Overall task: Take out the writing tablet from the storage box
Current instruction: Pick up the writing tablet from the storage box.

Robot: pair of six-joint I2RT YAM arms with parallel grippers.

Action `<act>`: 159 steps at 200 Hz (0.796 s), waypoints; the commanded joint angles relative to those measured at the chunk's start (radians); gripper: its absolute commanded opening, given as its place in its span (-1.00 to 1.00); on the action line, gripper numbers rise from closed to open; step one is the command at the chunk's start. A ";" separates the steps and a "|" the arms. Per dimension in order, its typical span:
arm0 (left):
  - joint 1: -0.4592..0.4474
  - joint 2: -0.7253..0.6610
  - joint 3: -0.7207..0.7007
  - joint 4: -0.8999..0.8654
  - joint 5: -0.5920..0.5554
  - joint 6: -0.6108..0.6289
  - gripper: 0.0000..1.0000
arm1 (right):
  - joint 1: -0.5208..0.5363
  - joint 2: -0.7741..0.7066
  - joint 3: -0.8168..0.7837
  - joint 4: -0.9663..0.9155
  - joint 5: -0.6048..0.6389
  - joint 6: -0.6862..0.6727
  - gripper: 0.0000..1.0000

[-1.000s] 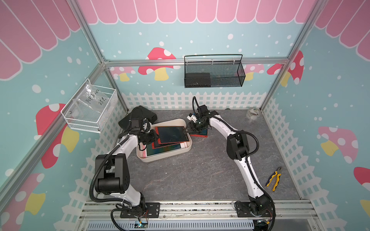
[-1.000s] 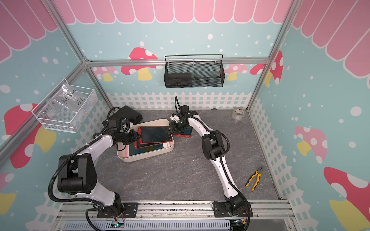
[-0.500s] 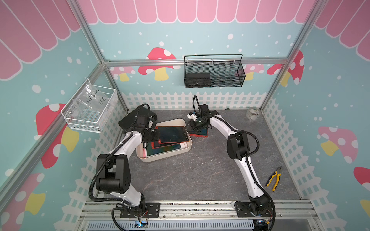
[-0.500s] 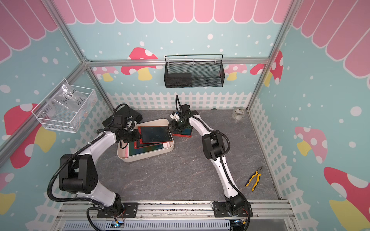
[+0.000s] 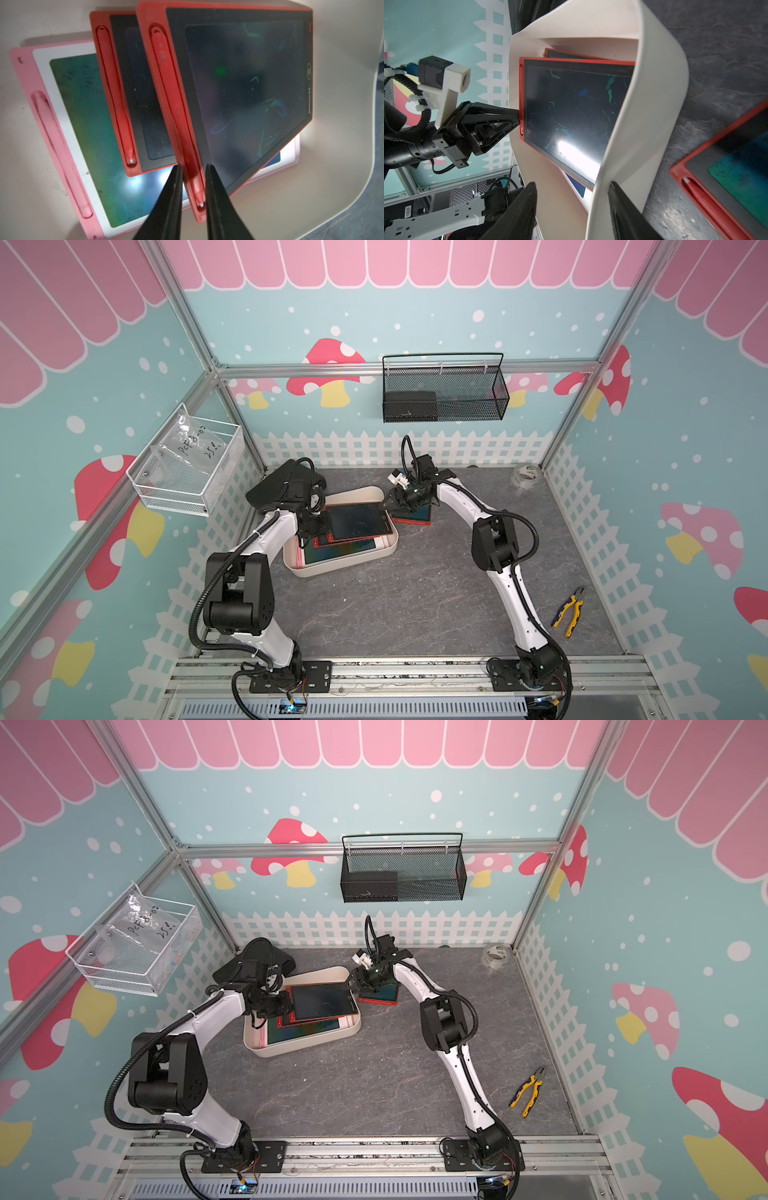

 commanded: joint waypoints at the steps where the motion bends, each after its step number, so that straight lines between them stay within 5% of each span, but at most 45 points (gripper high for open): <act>1: -0.087 0.013 -0.011 0.098 0.410 -0.054 -0.57 | 0.103 -0.022 -0.003 0.062 -0.213 0.012 0.14; 159: -0.073 -0.041 -0.041 0.203 0.464 -0.142 -0.59 | 0.104 -0.024 -0.036 0.055 -0.209 0.012 0.15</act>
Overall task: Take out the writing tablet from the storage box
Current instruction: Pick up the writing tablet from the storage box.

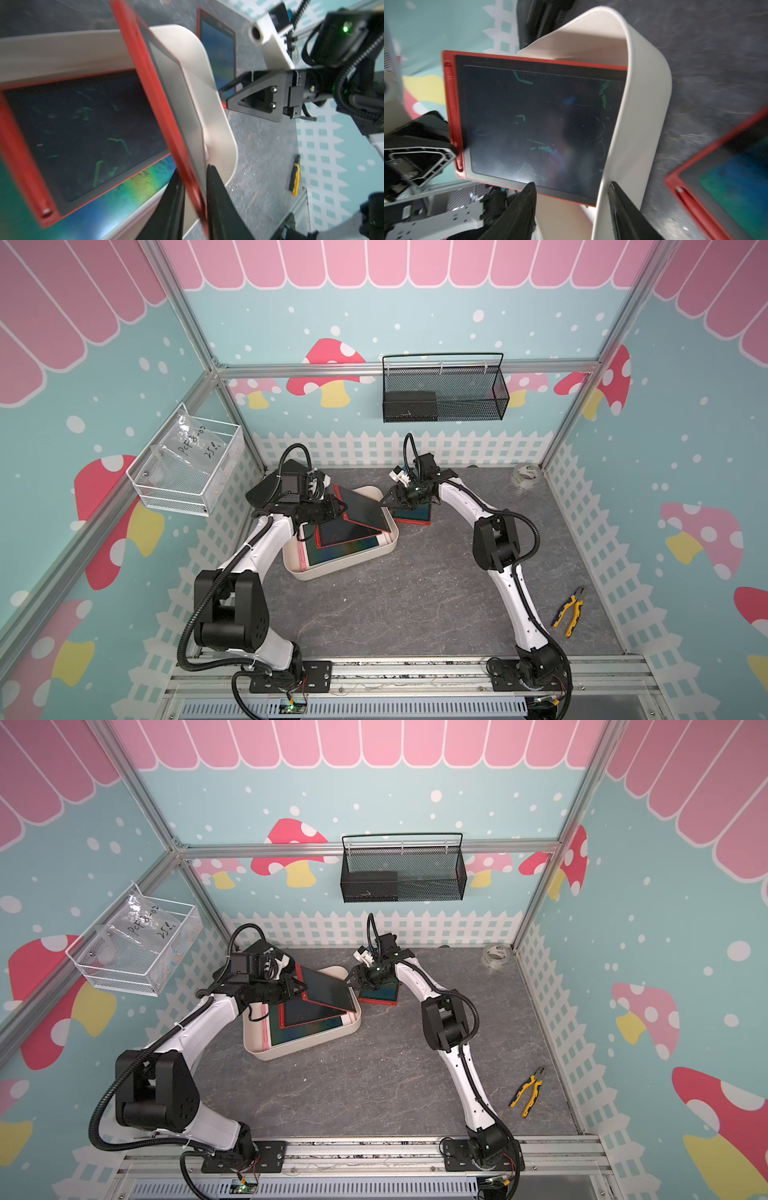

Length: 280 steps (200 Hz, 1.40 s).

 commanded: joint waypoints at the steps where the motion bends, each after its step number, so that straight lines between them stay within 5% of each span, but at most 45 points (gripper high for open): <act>1: -0.044 0.052 -0.033 0.001 0.115 0.002 -0.59 | 0.105 -0.019 -0.018 0.000 -0.167 0.004 0.15; 95: -0.021 0.060 -0.039 -0.027 0.062 0.008 -0.64 | 0.104 -0.017 -0.016 0.003 -0.167 0.008 0.15; 174: 0.017 0.012 -0.044 -0.099 -0.072 0.012 -0.90 | 0.090 -0.029 -0.012 0.001 -0.163 -0.001 0.11; 280: 0.123 -0.178 -0.086 -0.141 -0.120 -0.045 -1.00 | 0.030 -0.101 -0.019 -0.032 -0.074 -0.031 0.15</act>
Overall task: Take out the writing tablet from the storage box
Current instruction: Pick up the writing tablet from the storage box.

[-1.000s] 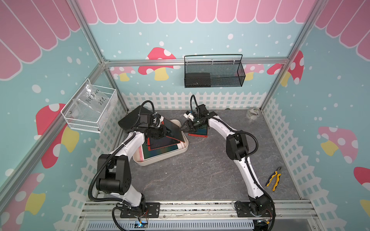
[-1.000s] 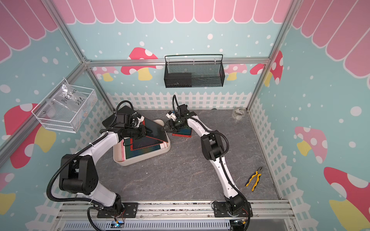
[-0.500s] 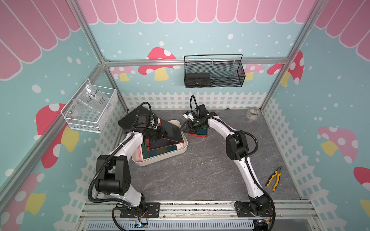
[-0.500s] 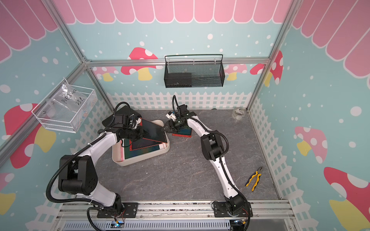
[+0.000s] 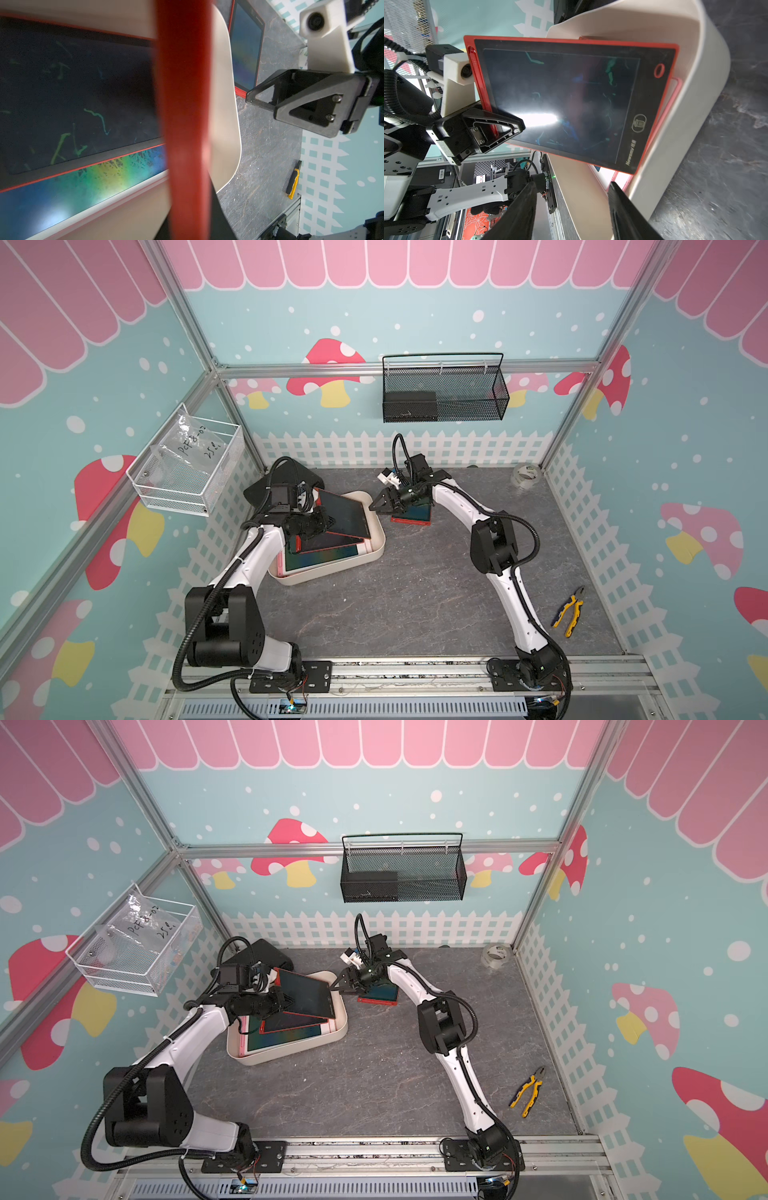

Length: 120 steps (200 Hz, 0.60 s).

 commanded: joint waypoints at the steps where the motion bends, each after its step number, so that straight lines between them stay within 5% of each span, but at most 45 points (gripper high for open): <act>1: 0.020 -0.043 0.020 -0.032 -0.044 -0.010 -1.00 | -0.005 -0.056 -0.009 -0.022 0.018 -0.031 0.15; 76: 0.044 -0.101 0.159 -0.005 -0.001 -0.247 -0.94 | -0.019 -0.162 -0.038 -0.006 0.091 0.108 0.16; 120: 0.017 -0.087 0.185 0.082 0.003 -0.420 -0.93 | -0.023 -0.332 -0.364 0.309 0.052 0.363 0.11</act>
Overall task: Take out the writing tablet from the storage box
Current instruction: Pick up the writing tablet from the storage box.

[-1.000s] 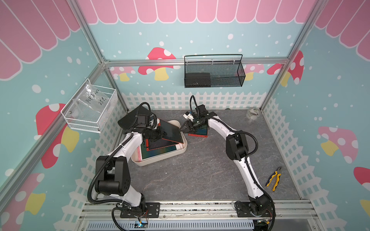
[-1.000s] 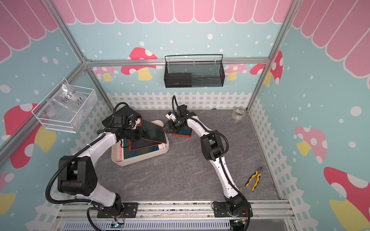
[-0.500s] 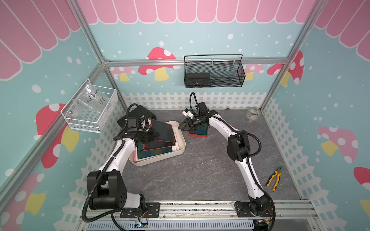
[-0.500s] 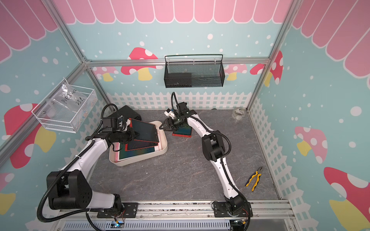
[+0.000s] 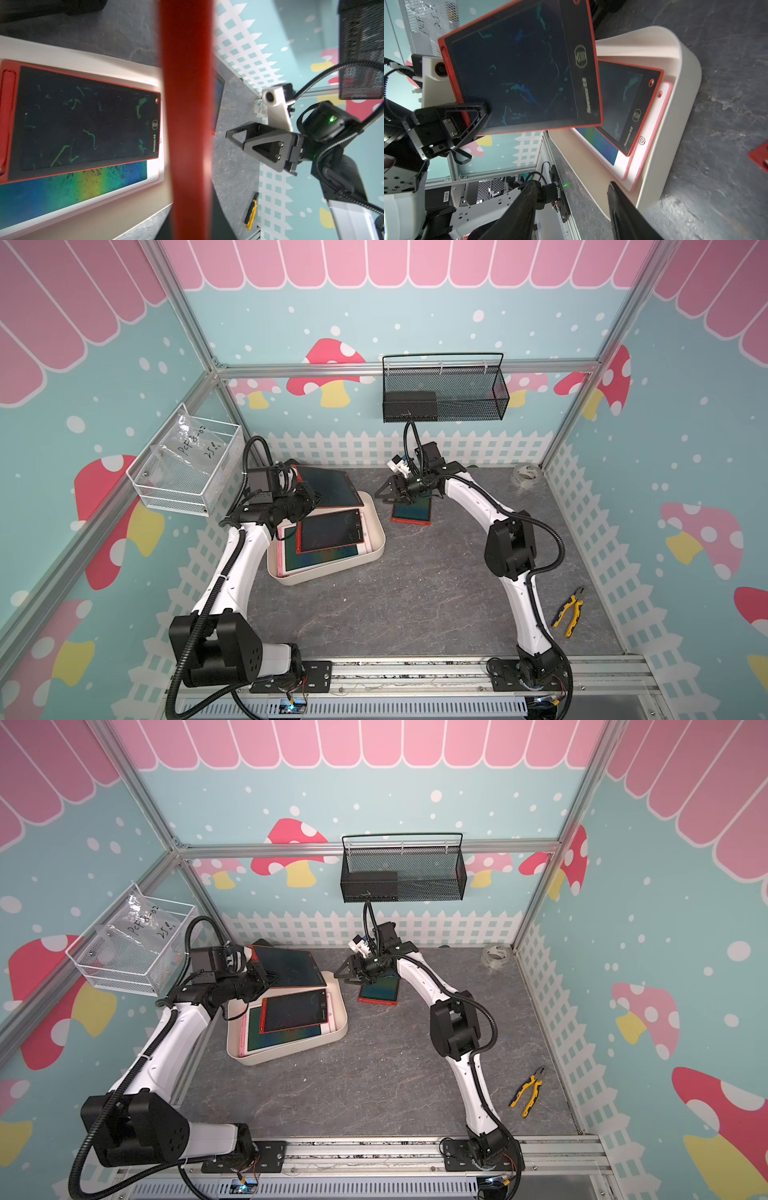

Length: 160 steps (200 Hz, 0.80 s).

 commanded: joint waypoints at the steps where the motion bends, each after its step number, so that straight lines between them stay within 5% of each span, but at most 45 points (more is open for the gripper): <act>1: -0.018 -0.016 0.007 0.095 0.004 -0.145 -0.93 | -0.004 -0.102 -0.170 0.213 -0.028 0.181 0.11; 41: -0.091 -0.029 -0.087 0.329 -0.068 -0.338 -0.86 | -0.007 -0.214 -0.433 0.576 -0.084 0.435 0.03; 160: -0.291 0.066 -0.157 0.586 -0.230 -0.524 -0.87 | -0.030 -0.169 -0.494 0.974 -0.084 0.721 -0.12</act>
